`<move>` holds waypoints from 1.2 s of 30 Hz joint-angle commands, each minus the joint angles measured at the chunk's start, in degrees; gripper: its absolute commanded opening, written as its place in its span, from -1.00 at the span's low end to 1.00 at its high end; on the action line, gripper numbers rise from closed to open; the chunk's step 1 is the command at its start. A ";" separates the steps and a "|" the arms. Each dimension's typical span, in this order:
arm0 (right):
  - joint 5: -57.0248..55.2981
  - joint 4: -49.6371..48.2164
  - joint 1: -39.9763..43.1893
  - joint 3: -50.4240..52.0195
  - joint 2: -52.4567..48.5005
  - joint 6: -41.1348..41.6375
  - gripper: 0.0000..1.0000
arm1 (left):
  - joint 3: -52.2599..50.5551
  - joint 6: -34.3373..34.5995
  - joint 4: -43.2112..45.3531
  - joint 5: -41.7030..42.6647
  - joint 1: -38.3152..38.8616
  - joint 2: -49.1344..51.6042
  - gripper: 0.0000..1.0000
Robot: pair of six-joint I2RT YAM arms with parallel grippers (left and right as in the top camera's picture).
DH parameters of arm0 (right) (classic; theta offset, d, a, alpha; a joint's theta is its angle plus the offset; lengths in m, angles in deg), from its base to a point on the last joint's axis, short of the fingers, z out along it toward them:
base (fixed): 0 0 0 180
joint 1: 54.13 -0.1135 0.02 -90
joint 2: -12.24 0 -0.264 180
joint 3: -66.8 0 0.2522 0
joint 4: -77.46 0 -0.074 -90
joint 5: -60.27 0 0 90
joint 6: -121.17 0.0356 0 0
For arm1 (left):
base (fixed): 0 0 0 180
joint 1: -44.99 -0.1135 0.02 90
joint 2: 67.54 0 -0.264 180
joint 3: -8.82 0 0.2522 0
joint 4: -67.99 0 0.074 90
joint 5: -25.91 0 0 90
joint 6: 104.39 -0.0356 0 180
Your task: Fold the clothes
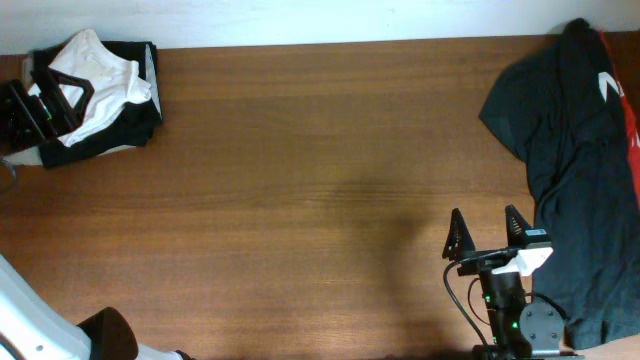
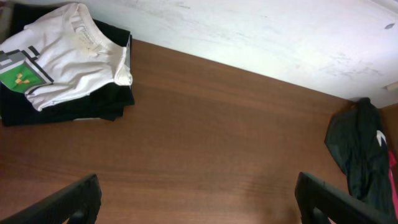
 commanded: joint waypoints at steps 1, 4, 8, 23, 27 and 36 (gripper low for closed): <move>0.13 -0.28 0.46 1.60 0.66 -0.35 0.97 | -0.13 -0.92 0.02 0.24 0.09 0.07 0.99; -0.09 0.48 0.42 1.60 0.66 -4.35 0.97 | -0.13 -0.92 0.02 0.24 0.09 0.07 0.98; -0.07 7.85 0.42 1.60 0.55 -4.63 0.97 | -0.13 -0.92 0.02 0.24 0.09 0.07 0.98; -0.07 7.82 0.42 1.60 0.44 -4.63 0.97 | -0.13 -0.92 0.02 0.22 0.09 0.07 0.98; -0.09 7.82 0.42 1.60 0.44 -4.63 0.97 | -0.13 -0.92 0.02 0.24 0.09 0.07 0.98; -0.09 7.82 0.42 1.60 0.44 -4.63 0.97 | -0.13 -0.87 -1.86 0.26 0.83 0.74 0.98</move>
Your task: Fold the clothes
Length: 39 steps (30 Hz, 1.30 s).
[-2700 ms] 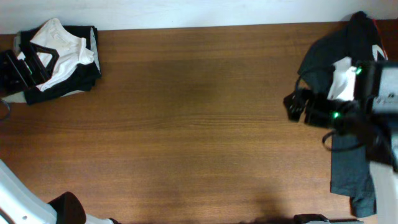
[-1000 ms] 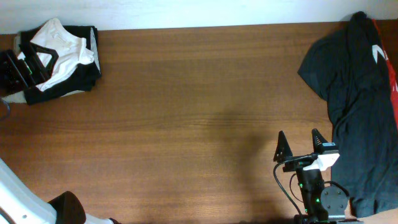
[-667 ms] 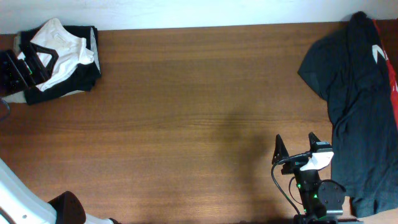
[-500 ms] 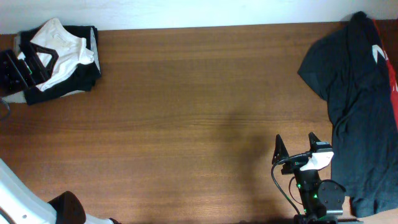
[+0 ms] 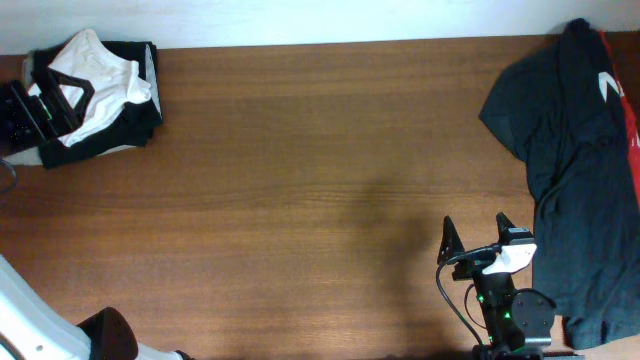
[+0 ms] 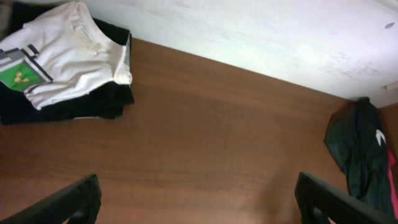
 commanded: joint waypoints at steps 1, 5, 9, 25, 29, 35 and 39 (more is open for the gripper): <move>-0.09 0.42 0.33 0.26 0.33 -0.17 0.97 | -0.20 -0.74 -2.69 0.37 0.96 0.46 0.98; -0.09 0.42 0.33 0.26 0.31 -0.17 0.97 | -3.37 -0.72 -2.10 -5.62 7.26 -3.41 0.98; -0.09 0.42 0.33 0.26 0.33 -0.17 0.97 | -19.91 -0.70 7.02 -13.97 16.52 -13.31 0.98; -0.09 0.42 0.33 0.26 0.33 -0.17 0.97 | -103.58 5.86 64.87 -18.01 23.91 -79.03 0.98; -0.09 0.42 0.33 0.26 0.33 -0.17 0.97 | -117.55 10.38 79.30 -20.63 23.91 -87.91 0.98; -0.09 0.42 0.33 0.26 0.33 -0.17 0.97 | -132.89 20.65 95.14 -31.06 23.91 -92.52 0.98; -0.07 0.42 0.33 0.26 0.33 -0.17 0.97 | -139.51 20.63 99.23 -34.38 23.89 -96.13 0.98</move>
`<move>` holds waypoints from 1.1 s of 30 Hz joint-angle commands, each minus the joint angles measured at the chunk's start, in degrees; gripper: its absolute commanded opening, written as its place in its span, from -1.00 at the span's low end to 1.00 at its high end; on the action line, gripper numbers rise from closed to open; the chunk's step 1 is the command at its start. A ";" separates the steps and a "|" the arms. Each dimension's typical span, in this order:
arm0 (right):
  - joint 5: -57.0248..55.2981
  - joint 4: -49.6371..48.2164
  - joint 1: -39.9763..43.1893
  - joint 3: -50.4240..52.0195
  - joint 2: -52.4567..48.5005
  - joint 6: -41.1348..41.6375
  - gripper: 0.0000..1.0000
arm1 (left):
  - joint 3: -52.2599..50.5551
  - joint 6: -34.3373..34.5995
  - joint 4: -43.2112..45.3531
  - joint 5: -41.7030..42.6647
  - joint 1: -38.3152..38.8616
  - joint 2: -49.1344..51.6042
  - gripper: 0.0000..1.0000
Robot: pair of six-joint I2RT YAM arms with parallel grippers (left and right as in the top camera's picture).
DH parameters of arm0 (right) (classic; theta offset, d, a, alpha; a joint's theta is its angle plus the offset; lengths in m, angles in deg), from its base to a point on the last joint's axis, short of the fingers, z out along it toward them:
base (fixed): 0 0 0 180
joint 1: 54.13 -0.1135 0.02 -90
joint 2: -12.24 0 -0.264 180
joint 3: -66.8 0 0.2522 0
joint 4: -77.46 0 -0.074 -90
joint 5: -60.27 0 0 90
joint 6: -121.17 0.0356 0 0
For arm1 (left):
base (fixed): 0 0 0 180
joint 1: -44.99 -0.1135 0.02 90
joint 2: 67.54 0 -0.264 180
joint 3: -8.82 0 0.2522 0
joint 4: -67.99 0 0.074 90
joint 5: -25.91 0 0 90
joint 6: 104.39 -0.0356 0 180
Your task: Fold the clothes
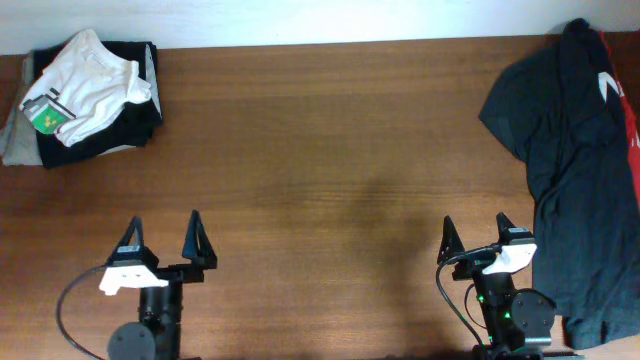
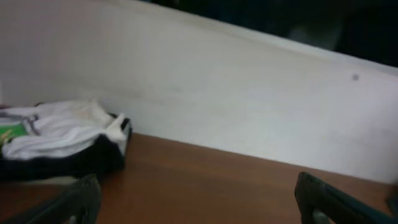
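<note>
A stack of folded clothes, white shirt (image 1: 88, 75) on top of dark garments (image 1: 110, 132), lies at the far left corner; the left wrist view shows the stack (image 2: 59, 140) against the white wall. A crumpled black garment (image 1: 575, 170) with red trim lies along the right edge. My left gripper (image 1: 162, 238) stands open at the near left, nothing between its fingers (image 2: 78, 199). My right gripper (image 1: 473, 232) stands open at the near right, just left of the black garment, empty.
A brown wooden table (image 1: 320, 180) spreads between the stack and the black garment. A white wall (image 2: 236, 93) runs along its far edge. A black cable (image 1: 70, 300) loops beside the left arm's base.
My left gripper has gone from the folded stack at the far left corner to the near left of the table, still open. The stack now lies uncovered. The right arm has not moved.
At first my left gripper was at the folded stack in the far left corner and my right gripper stood open beside the black garment. Then the right gripper sat slightly nearer the front edge. Now the left gripper stands at the near left, away from the stack.
</note>
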 commanded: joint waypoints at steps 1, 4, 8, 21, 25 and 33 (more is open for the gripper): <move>-0.09 0.37 0.26 0.26 0.31 -0.15 0.97 | -5.95 2.29 3.19 -5.55 0.15 -4.35 0.98; -0.09 0.37 0.26 0.26 0.33 -0.15 0.97 | -8.13 2.27 1.84 -7.69 0.07 -4.52 0.98; -0.09 0.37 0.26 0.26 0.33 -0.15 0.97 | -8.13 2.25 -4.39 -10.29 0.04 -4.52 0.98; -0.09 0.37 0.26 0.26 0.33 -0.15 0.97 | -8.11 0.76 -7.04 -10.45 0.02 -4.50 0.98; -0.09 0.37 0.26 0.26 0.33 -0.15 0.97 | -8.11 0.76 -7.04 -10.45 0.02 -4.50 0.98; -0.07 0.37 0.26 0.26 0.33 -0.15 0.97 | -8.11 0.76 -7.04 -10.45 0.02 -4.50 0.98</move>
